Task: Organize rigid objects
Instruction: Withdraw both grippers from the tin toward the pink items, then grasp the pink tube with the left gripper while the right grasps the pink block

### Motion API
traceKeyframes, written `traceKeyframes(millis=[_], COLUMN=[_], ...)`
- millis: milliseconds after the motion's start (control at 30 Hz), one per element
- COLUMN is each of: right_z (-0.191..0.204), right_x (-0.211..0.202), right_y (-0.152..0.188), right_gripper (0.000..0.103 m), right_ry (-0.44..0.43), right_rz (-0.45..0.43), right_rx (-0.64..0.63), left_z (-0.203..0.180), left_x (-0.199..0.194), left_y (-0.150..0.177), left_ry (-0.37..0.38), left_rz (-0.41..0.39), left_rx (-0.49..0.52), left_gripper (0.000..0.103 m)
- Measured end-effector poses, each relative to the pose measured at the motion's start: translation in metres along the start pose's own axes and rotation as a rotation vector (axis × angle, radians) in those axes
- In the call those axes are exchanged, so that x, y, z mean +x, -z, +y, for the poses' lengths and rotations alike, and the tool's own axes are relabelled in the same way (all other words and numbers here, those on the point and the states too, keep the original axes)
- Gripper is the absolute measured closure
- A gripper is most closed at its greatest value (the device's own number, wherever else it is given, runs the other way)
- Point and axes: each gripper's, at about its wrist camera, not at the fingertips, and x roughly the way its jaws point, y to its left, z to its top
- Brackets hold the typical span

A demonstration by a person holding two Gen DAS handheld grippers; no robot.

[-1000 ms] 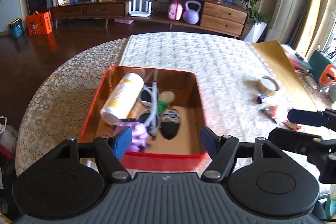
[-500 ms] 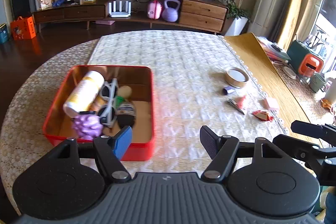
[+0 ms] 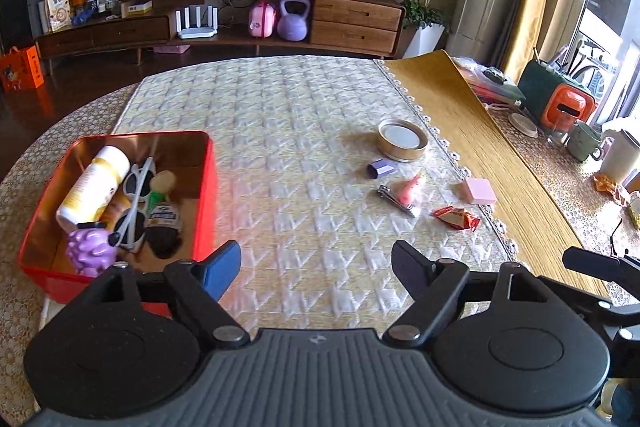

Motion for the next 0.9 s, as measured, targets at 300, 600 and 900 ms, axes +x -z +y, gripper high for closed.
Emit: traceKeyframes(millis=[300, 600, 900], right_z=[-0.03, -0.067, -0.095], right_x=[0.004, 0.019, 0.052], right_y=[-0.002, -0.021, -0.036], right_gripper=[0.005, 0.006, 0.007], right_ry=[0.031, 0.107, 0.17], right_rz=[0.014, 0.003, 0.025], right_rx=[-0.035, -0.044, -0.049], left_z=[-0.028, -0.061, -0.086], left_x=[0.031, 0.062, 0.105], left_y=[-0.013, -0.027, -0.036], left_ry=[0.019, 0.082, 0.095], left_rz=[0.003, -0.024, 0.006], left_rx=[0.044, 0.157, 0.243], left_gripper=[0.019, 0.019, 0.019])
